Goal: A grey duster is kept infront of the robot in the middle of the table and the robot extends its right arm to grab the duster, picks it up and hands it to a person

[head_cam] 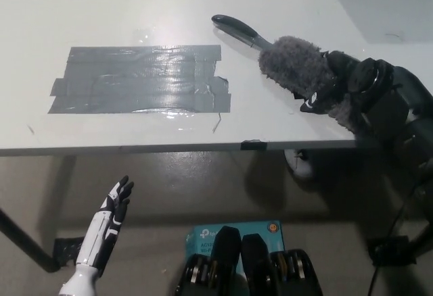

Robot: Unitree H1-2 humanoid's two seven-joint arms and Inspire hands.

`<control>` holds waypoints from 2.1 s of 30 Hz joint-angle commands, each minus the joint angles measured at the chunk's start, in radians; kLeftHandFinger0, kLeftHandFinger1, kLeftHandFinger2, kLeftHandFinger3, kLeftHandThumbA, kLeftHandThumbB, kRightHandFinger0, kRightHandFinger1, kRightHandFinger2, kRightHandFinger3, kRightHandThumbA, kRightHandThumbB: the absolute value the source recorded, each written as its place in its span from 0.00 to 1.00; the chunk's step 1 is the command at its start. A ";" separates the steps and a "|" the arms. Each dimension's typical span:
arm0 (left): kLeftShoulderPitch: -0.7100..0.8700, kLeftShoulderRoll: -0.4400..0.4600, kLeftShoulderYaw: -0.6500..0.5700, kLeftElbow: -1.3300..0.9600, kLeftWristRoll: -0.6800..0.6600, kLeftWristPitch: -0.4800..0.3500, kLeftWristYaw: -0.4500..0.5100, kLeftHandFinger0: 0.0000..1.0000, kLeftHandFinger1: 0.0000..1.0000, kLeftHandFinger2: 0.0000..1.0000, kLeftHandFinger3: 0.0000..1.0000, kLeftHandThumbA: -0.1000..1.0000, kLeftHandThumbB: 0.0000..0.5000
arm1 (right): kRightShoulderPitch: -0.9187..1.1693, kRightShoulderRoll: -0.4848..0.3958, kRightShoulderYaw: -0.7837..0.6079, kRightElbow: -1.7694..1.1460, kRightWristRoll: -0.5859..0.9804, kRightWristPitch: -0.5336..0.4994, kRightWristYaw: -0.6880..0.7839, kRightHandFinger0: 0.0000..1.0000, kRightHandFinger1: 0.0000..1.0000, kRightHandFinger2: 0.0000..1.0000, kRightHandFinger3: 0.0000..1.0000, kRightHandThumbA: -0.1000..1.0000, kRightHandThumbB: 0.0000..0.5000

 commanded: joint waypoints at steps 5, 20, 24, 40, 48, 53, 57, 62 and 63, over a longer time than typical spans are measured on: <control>-0.011 0.014 0.017 -0.008 0.014 -0.019 0.017 1.00 1.00 1.00 1.00 1.00 0.76 | 0.010 -0.014 0.034 0.040 -0.044 -0.014 -0.053 1.00 1.00 1.00 1.00 1.00 0.93; -0.032 0.006 0.021 -0.006 -0.009 -0.013 0.001 1.00 1.00 1.00 1.00 1.00 0.79 | 0.025 -0.025 -0.015 -0.010 0.001 -0.153 -0.073 1.00 1.00 0.90 0.40 0.00 0.48; -0.040 0.005 0.023 -0.010 -0.010 -0.007 0.003 1.00 1.00 1.00 1.00 1.00 0.73 | 0.016 -0.023 -0.021 0.002 0.004 -0.177 -0.082 0.73 0.82 0.71 0.42 0.00 0.48; -0.044 0.008 0.024 -0.011 -0.062 -0.003 -0.027 1.00 1.00 1.00 1.00 1.00 0.64 | 0.036 -0.033 -0.114 0.017 0.077 -0.222 -0.002 0.00 0.08 0.25 0.36 0.00 0.40; -0.044 0.007 0.027 -0.010 -0.061 0.001 -0.026 1.00 1.00 1.00 1.00 1.00 0.65 | 0.107 0.016 -0.381 -0.121 0.309 -0.108 0.134 0.01 0.47 0.91 0.96 0.00 0.36; -0.053 0.007 0.027 0.008 -0.063 -0.015 -0.026 1.00 1.00 1.00 1.00 1.00 0.63 | 0.183 0.076 -0.582 -0.454 0.545 0.200 0.223 0.00 0.46 0.85 1.00 0.00 0.33; -0.054 0.005 0.028 0.006 -0.065 -0.008 -0.025 1.00 1.00 1.00 1.00 1.00 0.62 | 0.219 0.108 -0.621 -0.616 0.719 0.210 0.212 0.00 0.39 0.85 1.00 0.00 0.36; -0.064 0.006 0.029 0.010 -0.061 -0.010 -0.022 1.00 1.00 1.00 1.00 1.00 0.63 | 0.249 0.096 -0.547 -0.783 0.902 0.210 0.141 0.00 0.32 0.83 1.00 0.00 0.39; -0.067 0.006 0.029 0.012 -0.062 -0.011 -0.022 1.00 1.00 1.00 1.00 1.00 0.63 | 0.253 0.085 -0.523 -0.817 0.953 0.210 0.123 0.00 0.33 0.84 1.00 0.00 0.39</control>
